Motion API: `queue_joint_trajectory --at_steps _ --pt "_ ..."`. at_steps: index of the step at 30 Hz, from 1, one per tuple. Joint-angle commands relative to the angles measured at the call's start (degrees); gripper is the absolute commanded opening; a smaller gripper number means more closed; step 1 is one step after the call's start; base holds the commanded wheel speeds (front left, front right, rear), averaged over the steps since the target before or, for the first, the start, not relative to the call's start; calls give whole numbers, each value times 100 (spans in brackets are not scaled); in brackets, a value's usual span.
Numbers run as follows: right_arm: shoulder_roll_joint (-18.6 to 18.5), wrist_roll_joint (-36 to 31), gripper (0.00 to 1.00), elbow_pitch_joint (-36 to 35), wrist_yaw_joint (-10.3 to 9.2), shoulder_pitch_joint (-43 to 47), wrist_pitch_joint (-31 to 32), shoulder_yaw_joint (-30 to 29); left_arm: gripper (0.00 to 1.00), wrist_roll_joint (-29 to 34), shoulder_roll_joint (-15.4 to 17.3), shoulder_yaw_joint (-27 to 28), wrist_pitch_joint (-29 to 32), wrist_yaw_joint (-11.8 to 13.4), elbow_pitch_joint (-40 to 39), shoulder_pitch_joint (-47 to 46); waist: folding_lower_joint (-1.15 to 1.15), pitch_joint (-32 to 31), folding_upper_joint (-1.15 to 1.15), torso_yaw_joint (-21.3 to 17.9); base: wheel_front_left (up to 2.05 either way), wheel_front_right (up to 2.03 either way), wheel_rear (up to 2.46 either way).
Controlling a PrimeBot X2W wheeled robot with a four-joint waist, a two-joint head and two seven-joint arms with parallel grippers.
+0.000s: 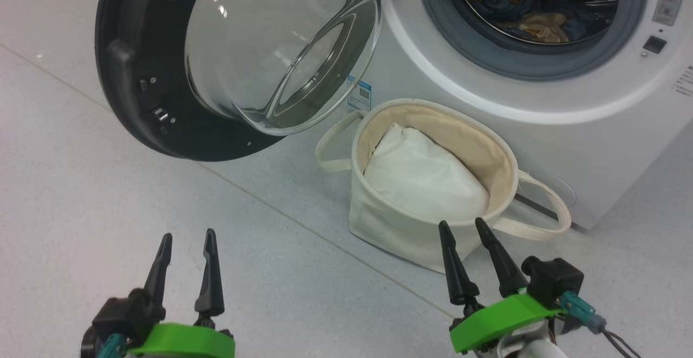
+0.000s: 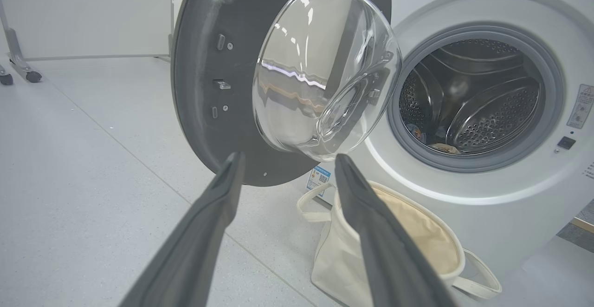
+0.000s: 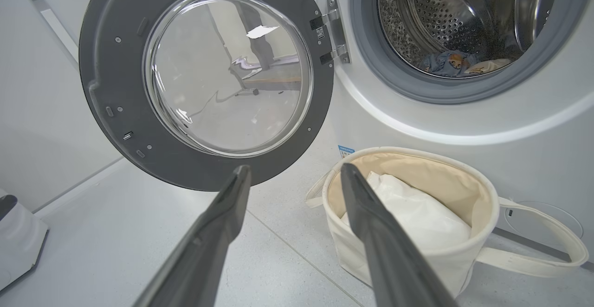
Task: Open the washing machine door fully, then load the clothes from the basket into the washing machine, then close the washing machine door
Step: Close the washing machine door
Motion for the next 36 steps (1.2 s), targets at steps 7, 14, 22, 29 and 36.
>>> queue_joint_trajectory --at_steps 7,14,22,29,36 --pt "13 60 100 -204 1 -94 -70 139 100 -31 64 292 -27 -5 -237 -127 0 17 0 -14 0 0 0" --pt "13 68 100 -198 1 -105 -70 119 0 -463 64 398 -27 -255 -272 -163 0 51 0 -41 0 0 0" --pt "13 7 100 -189 1 -164 -70 106 0 -1407 64 1257 -27 -832 -304 -419 0 212 0 -51 0 0 0" --pt "13 -149 100 -229 1 -281 -70 66 0 -2231 95 2016 -27 -1096 -413 -1068 0 453 0 -67 0 0 0" --pt "13 -412 100 -218 1 -458 -70 116 0 -5280 1186 2584 854 -1104 81 -2125 0 821 0 -155 0 0 0"
